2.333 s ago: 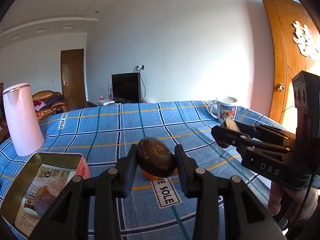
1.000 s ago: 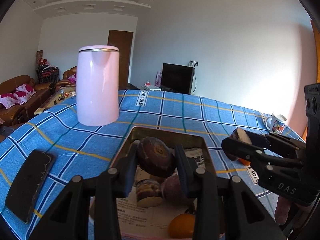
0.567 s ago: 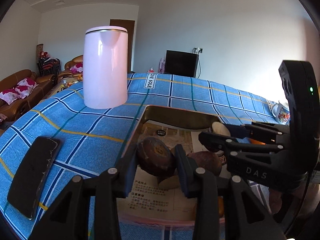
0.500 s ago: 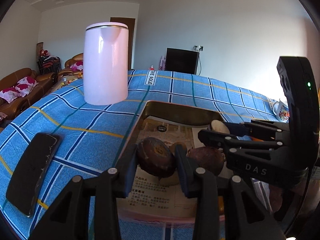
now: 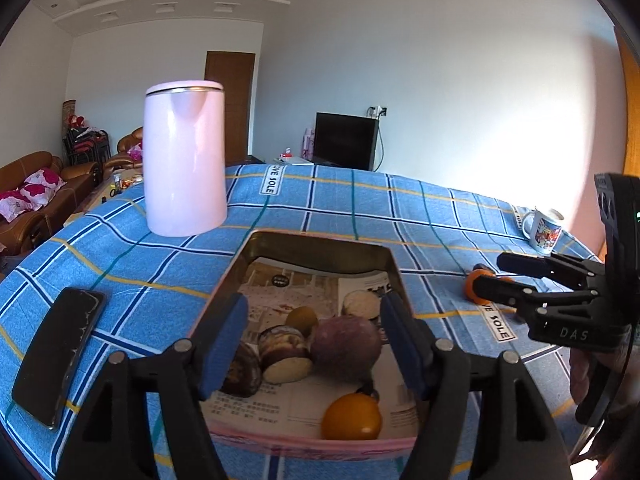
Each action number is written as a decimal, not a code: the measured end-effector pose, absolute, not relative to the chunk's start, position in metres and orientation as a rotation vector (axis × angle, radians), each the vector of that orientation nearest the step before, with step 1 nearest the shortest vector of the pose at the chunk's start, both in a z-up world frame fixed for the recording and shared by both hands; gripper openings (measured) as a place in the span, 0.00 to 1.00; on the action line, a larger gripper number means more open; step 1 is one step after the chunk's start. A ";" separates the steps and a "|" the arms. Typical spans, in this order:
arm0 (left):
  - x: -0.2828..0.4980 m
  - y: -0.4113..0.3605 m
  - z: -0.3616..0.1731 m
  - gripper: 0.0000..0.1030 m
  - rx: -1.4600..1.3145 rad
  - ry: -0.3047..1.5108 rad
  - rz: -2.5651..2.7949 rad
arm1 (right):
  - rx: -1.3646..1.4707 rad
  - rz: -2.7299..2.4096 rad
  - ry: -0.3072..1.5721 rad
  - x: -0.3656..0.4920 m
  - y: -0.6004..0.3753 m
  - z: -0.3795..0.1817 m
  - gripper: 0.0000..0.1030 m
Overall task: Organize fruits
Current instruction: 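Move right tool to the small yellow-green fruit while left tool returns toward the oranges, then grasp the yellow-green fruit with right tool while left tool grasps an orange, then lift the yellow-green fruit with right tool while left tool lifts the orange, then carry both fruits over the tin box and open both tools to drop them, then move left tool to the dark brown fruit while right tool grasps the last orange, then grasp and lift the dark brown fruit with left tool while right tool holds the orange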
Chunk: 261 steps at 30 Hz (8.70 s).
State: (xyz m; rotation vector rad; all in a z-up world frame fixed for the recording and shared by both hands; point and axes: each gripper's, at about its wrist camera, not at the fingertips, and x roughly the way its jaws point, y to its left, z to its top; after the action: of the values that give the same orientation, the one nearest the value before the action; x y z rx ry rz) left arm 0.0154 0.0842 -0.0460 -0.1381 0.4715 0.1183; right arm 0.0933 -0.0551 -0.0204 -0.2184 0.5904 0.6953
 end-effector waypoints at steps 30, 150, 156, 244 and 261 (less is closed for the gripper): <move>0.117 -0.042 -0.050 0.72 -0.017 0.645 -0.115 | -0.168 0.526 0.782 0.130 -0.165 -0.054 0.27; 0.057 0.023 -0.027 0.46 -0.046 0.367 0.052 | -0.096 0.669 0.359 0.084 -0.103 -0.003 0.27; 0.054 0.060 -0.028 0.46 -0.096 0.393 0.111 | -0.135 0.753 0.377 0.083 -0.059 -0.001 0.27; 0.223 -0.112 -0.088 0.40 -0.010 0.894 -0.223 | 0.026 0.340 0.712 0.192 -0.221 -0.048 0.36; 0.188 -0.098 -0.065 0.40 -0.034 0.709 -0.208 | 0.014 0.365 0.589 0.173 -0.220 -0.034 0.36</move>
State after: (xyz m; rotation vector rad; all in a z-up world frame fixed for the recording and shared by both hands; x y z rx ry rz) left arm 0.1881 -0.0981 -0.0645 -0.0341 0.7090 -0.2079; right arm 0.1725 -0.2204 -0.0340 0.0138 0.5890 0.3651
